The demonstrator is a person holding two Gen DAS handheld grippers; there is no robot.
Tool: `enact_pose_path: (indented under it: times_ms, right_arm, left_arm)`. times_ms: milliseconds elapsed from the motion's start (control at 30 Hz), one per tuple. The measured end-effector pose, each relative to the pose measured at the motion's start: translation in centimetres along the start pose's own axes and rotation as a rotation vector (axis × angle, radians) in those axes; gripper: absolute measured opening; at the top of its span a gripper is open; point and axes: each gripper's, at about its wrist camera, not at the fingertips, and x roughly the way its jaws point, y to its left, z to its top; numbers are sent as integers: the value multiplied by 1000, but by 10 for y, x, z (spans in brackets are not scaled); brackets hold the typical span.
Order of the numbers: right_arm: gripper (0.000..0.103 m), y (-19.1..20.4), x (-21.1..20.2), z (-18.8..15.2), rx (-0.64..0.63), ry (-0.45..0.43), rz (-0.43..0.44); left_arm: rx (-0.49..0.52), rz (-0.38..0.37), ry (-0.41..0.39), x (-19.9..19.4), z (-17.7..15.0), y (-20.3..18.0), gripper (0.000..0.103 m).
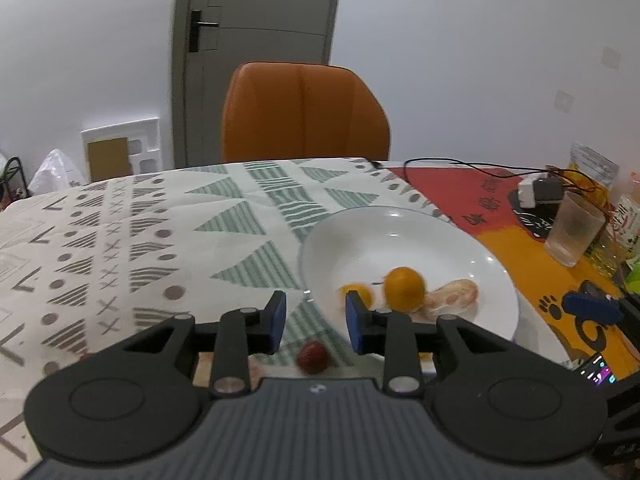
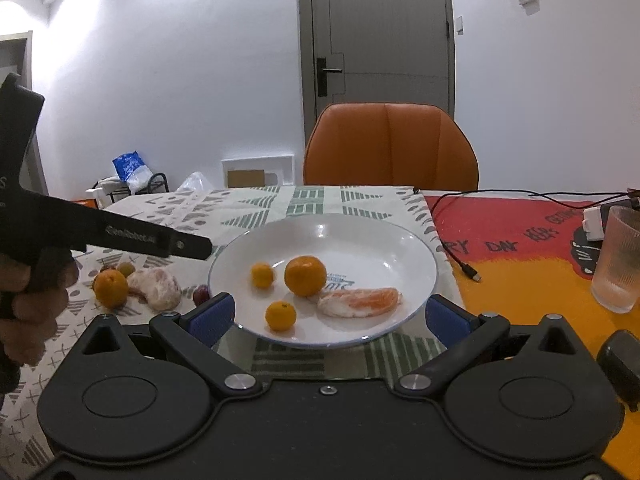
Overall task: Organize fruits
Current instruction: 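Lower the held tangerine into the white plate and open the left tool, then move both tools back from the plate toward the remaining fruit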
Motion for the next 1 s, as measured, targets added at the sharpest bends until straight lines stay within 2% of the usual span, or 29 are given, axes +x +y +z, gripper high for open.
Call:
enact_pose_path:
  times_ms: [267, 467, 633, 1000]
  right_arm:
    - [103, 16, -4, -5, -38, 7, 24]
    - [103, 27, -6, -7, -38, 16, 58]
    - [103, 38, -5, -6, -40, 18, 88]
    - [103, 64, 3, -3, -25, 26, 201]
  left_arm:
    - [-27, 31, -5, -14, -6, 17, 32]
    - [-35, 68, -19, -29, -16, 28, 57]
    - [-43, 101, -32, -45, -23, 40, 66]
    - [-93, 162, -39, -70, -38, 74, 69]
